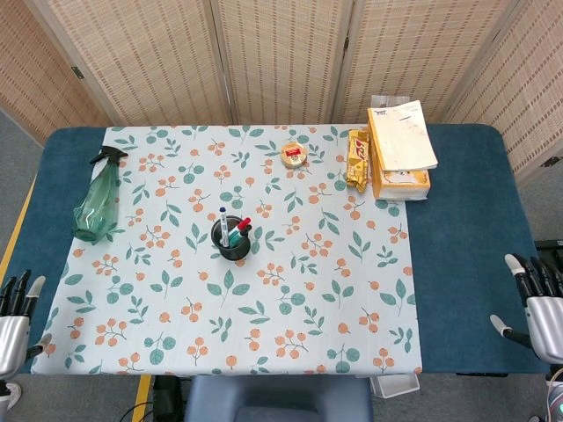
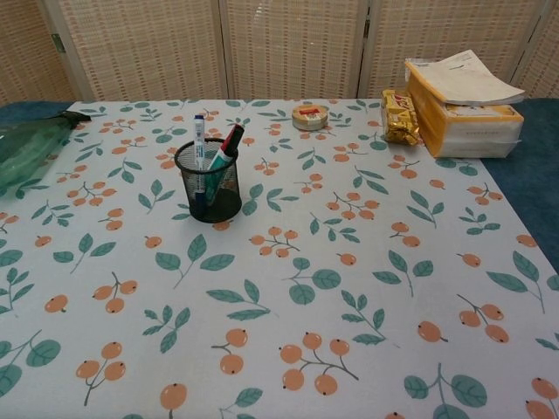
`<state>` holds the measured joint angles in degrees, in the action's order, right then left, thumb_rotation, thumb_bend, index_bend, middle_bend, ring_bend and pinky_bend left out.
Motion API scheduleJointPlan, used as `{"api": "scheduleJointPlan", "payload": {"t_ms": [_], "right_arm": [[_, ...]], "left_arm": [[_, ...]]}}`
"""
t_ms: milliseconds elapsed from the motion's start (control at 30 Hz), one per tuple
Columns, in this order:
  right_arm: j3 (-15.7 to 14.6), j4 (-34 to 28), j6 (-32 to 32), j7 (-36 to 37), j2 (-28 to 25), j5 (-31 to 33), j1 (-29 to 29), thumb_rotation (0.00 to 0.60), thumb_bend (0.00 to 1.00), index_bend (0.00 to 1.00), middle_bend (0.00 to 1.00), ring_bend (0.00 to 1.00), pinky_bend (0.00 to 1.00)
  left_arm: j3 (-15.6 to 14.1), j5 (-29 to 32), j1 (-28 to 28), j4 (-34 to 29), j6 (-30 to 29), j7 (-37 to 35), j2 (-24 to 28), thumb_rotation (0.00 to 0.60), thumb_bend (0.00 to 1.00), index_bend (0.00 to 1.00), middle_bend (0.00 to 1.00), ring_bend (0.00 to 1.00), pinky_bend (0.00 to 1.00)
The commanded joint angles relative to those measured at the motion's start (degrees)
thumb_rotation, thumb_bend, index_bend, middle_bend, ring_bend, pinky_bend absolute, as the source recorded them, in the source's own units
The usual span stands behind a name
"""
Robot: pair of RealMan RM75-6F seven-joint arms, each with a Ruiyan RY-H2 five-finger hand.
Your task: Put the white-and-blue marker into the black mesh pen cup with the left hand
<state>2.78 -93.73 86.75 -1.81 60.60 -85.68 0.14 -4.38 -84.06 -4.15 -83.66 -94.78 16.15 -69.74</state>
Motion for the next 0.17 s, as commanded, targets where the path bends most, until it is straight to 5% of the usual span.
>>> {"api": "scheduleJointPlan", "payload": {"t_ms": [33,167], "right_arm": [[0.06,-0.13,-0.16,-0.15,0.00,0.14,0.09,0.600,0.18,0.02,0.07,0.04,0.00],[-0.02,-0.21,-0.63,-0.23,0.01,0.23,0.27,0.600,0.19,0.02,0.08,0.04,0.00]], "left_arm": [[-0.53,-2.11,0.19,0.57,0.56,-0.55,-0.17,0.600,0.14,0.00,0.00,0.01,0.35],[-1.26,-4.71,0.14,0.36,1.20,-2.90,0.35,0.600,0.14,0.00,0.00,0.00,0.33]]}}
